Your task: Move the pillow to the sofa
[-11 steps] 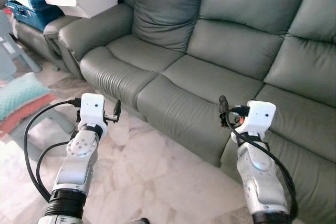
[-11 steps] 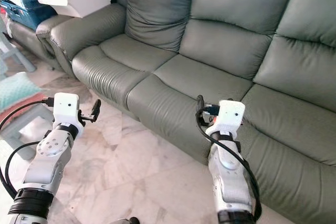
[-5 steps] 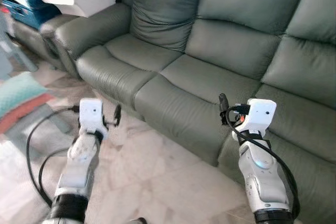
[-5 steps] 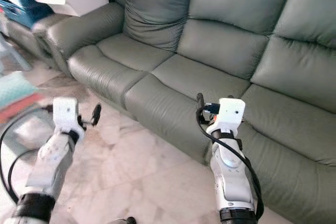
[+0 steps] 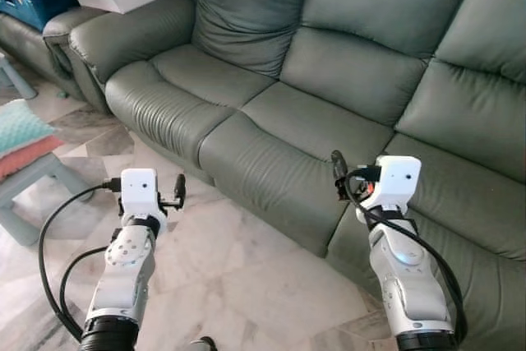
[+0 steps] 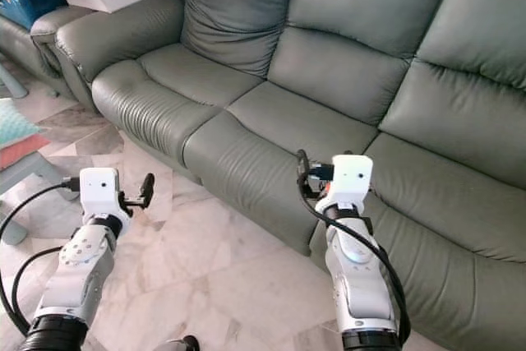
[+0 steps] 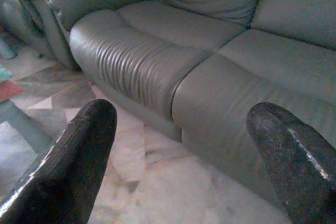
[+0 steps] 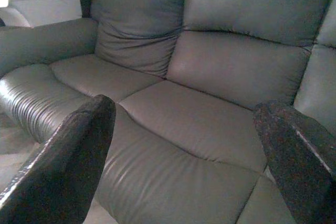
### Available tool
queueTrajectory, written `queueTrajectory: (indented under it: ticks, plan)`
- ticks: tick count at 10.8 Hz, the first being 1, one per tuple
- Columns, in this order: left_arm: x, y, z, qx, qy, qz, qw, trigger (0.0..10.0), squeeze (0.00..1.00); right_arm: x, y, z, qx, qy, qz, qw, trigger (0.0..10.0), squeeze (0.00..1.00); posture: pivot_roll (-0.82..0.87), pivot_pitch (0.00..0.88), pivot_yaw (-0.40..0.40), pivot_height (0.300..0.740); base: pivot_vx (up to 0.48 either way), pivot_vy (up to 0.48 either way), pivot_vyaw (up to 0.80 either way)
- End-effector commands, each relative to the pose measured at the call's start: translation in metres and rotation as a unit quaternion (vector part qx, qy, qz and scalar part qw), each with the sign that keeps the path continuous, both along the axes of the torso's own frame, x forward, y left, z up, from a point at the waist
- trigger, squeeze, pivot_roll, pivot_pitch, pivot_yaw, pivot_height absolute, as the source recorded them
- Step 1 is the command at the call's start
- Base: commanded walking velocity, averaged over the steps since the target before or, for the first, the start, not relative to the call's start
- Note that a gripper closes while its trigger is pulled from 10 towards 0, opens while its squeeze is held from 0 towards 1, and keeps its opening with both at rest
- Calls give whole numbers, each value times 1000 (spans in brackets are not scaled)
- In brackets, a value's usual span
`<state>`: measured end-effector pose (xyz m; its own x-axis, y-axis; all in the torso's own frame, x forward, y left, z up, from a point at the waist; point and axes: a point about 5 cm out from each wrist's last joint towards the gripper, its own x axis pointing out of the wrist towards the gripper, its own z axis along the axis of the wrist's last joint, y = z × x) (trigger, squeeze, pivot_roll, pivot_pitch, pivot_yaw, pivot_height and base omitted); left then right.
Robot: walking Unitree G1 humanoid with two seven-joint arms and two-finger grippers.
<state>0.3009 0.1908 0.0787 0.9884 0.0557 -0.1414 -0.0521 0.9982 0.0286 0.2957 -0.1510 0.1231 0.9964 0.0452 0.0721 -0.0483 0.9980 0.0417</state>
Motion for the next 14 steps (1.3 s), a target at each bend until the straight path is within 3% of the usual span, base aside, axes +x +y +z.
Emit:
queueTrajectory:
  ticks: [1,3,5,8,10,14]
  plan:
    - [-1,1,-1,-2,-1,6,1000,10000,0,0,-1,-3,1,5,1,1000,10000,0,-61,83,-26,740,0,0,0]
    - [5,-5,-5,-6,2,-3,1000,10000,0,3,3,-15,18,27,-2,999,10000,0,-39,44,-39,740,0,0,0]
    - [12,-6,3,-3,-14,1,1000,10000,0,6,8,-8,10,11,7,1000,10000,0,-45,48,-38,740,0,0,0]
    - [2,3,8,30,-35,-17,999,10000,0,6,-3,-2,-2,-3,-11,1000,10000,0,-68,90,-21,740,0,0,0]
    - [-8,18,7,44,-33,-6,998,10000,0,-1,-8,-2,-24,-3,-10,1000,10000,0,-81,124,-23,740,0,0,722]
    - [-5,12,11,34,-40,2,999,10000,0,0,-5,1,-29,-2,-1,1000,10000,0,-78,139,-31,740,0,0,800]
